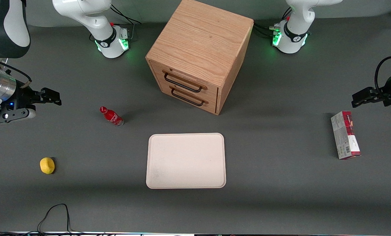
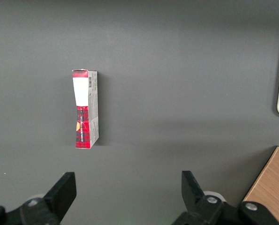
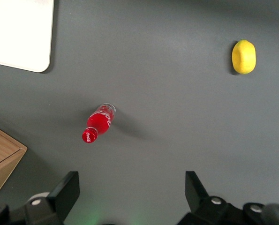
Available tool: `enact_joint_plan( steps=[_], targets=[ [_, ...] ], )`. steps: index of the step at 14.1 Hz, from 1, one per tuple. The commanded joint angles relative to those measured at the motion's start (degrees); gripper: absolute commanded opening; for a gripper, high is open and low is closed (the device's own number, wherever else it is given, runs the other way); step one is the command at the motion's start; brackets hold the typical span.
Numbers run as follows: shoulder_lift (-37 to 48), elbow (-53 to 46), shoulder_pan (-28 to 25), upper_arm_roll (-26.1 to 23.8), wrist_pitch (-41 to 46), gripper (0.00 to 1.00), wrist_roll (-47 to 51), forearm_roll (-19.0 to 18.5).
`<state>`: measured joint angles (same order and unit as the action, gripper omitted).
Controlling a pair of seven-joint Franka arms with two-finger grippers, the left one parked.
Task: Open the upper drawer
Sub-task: 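Move the right gripper from rest toward the cabinet's drawer handles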
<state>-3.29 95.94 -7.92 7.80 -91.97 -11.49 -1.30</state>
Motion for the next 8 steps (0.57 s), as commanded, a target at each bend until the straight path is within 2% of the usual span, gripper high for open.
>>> enact_joint_plan(
  steps=[1, 6, 8],
  targets=[
    [0.3, -0.41, -0.86, 0.2, 0.38, 1.0, -1.08, 1.12],
    [-0.4, -0.85, -0.95, -0.15, 0.47, 1.0, -1.08, 1.21],
    [-0.4, -0.85, -3.22, -0.24, 0.56, 1.0, -0.55, 2.43]
  ],
)
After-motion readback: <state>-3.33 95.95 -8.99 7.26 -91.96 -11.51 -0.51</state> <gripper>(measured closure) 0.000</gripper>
